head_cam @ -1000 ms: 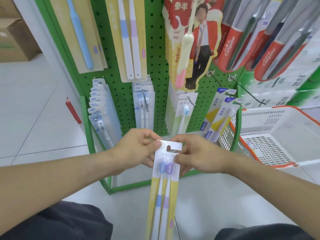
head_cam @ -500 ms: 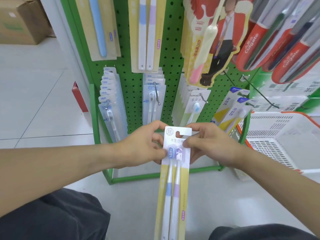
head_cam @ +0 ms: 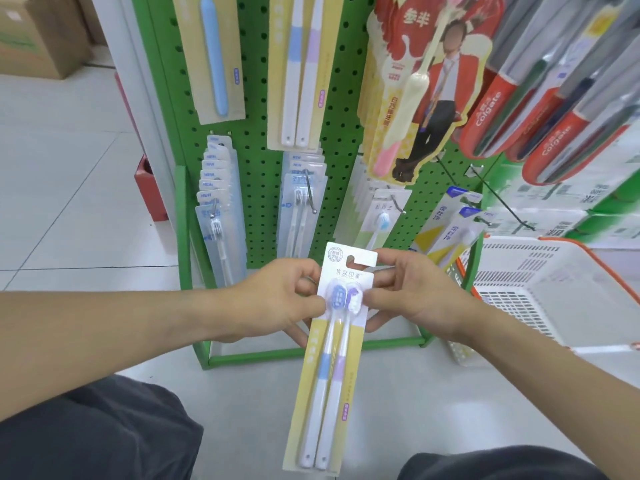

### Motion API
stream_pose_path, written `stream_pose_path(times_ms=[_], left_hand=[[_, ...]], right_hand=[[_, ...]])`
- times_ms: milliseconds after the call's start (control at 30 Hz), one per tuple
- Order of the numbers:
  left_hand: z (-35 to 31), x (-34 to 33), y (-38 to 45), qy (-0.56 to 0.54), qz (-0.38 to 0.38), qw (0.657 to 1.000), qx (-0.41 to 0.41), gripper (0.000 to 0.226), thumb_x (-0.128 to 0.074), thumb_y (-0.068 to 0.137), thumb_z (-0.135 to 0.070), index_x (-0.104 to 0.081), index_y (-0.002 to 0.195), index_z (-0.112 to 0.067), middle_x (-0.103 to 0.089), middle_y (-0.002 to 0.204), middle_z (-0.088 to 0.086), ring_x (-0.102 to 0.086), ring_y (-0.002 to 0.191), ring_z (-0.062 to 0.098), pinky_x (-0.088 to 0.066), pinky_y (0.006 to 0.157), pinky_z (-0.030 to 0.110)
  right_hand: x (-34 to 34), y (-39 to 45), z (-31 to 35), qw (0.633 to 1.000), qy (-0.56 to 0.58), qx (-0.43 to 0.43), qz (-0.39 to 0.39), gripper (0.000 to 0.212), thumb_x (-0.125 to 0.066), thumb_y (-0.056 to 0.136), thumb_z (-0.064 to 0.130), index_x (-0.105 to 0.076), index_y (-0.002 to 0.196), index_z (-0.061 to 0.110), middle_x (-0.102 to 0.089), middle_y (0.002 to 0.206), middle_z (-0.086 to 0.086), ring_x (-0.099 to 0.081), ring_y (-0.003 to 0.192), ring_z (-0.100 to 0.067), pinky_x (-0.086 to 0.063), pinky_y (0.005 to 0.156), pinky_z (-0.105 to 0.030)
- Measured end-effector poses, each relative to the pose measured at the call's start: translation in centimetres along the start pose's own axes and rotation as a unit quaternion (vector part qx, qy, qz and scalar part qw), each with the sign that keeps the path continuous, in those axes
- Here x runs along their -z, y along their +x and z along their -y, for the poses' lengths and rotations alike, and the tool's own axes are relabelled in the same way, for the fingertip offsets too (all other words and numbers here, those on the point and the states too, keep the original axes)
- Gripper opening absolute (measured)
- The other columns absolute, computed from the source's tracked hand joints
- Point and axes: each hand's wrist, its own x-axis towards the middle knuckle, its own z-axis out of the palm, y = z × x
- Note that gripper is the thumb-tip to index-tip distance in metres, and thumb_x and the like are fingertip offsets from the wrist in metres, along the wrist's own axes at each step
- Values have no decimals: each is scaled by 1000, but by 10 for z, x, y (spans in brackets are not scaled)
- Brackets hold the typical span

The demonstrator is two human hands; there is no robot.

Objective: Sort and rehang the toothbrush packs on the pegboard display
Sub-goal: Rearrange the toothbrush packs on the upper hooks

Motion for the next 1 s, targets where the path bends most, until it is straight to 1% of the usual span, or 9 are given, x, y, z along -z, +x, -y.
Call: stream_pose_path(times_ms=[100, 233, 400, 533, 600, 733, 833, 933, 1000], left_hand=[[0, -1, 2, -5, 4, 1000, -1, 33, -59, 91, 9, -53, 123, 0, -76, 106, 13, -74, 93, 36, -64, 72, 45], [1, -2, 5, -34, -10, 999, 22, 35, -56, 90, 13, -55, 123, 0, -76, 106, 15, -73, 96, 38, -62, 73, 45], [5, -5, 6, -55, -26, 998, 31, 31, -55, 92, 11, -58, 119, -4, -78, 103, 11, -73, 83, 24, -61, 68, 38], [14, -4, 9, -67, -65, 995, 29, 32, -55, 93, 10, -54, 121, -4, -78, 102, 7, -74, 84, 27, -59, 68, 38], [15, -6, 11, -69, -46, 996, 28, 34, -55, 93, 10, -58, 122, -7, -78, 104, 6, -74, 84, 27, -59, 71, 39], [13, -9, 11, -48, 17, 997, 58, 23, -49, 102, -3, -67, 117, -4, -77, 99, 12, -69, 75, 19, -63, 80, 39], [11, -7, 14, -54, 8, 997, 58, 23, -53, 100, -3, -68, 117, -4, -77, 102, 14, -72, 82, 23, -63, 80, 42], [12, -5, 16, -68, 6, 996, 50, 27, -60, 94, 3, -68, 117, -8, -78, 103, 7, -75, 95, 27, -64, 80, 42], [15, -5, 17, -64, 2, 997, 45, 32, -61, 91, 8, -68, 117, -9, -78, 105, 5, -76, 95, 27, -63, 82, 46]], right_hand=[[-1, 2, -2, 1000, 9, 5, -17, 36, -61, 90, -16, -63, 120, 3, -73, 100, -30, -73, 77, -27, -61, 59, -33], [-6, 3, -7, 999, 24, 1, -31, 34, -61, 89, -17, -64, 117, 3, -77, 98, -20, -73, 77, -25, -61, 62, -33], [-13, 4, -15, 999, 18, -25, -12, 21, -59, 95, -8, -65, 112, 3, -74, 101, -27, -73, 83, -31, -63, 67, -39], [-20, 7, -17, 999, 18, -35, -13, 13, -56, 99, -3, -66, 107, -2, -69, 95, -36, -73, 73, -26, -63, 60, -38], [-22, 9, -18, 999, 11, -21, -32, 13, -56, 97, -6, -67, 100, -1, -64, 94, -40, -72, 72, -28, -61, 55, -36], [-20, 13, -21, 997, 1, -3, -74, 18, -59, 89, -14, -67, 98, -1, -71, 87, -24, -72, 64, -26, -60, 51, -35], [-19, 16, -24, 997, 13, 3, -82, 27, -62, 85, -18, -65, 104, 1, -75, 94, -21, -73, 73, -34, -60, 55, -38], [-20, 18, -27, 996, 24, 13, -82, 33, -63, 84, -19, -63, 109, 3, -75, 100, -20, -71, 78, -31, -57, 57, -38], [-20, 19, -29, 997, 27, 17, -75, 37, -63, 84, -20, -63, 110, 7, -75, 101, -20, -70, 80, -30, -56, 59, -37]])
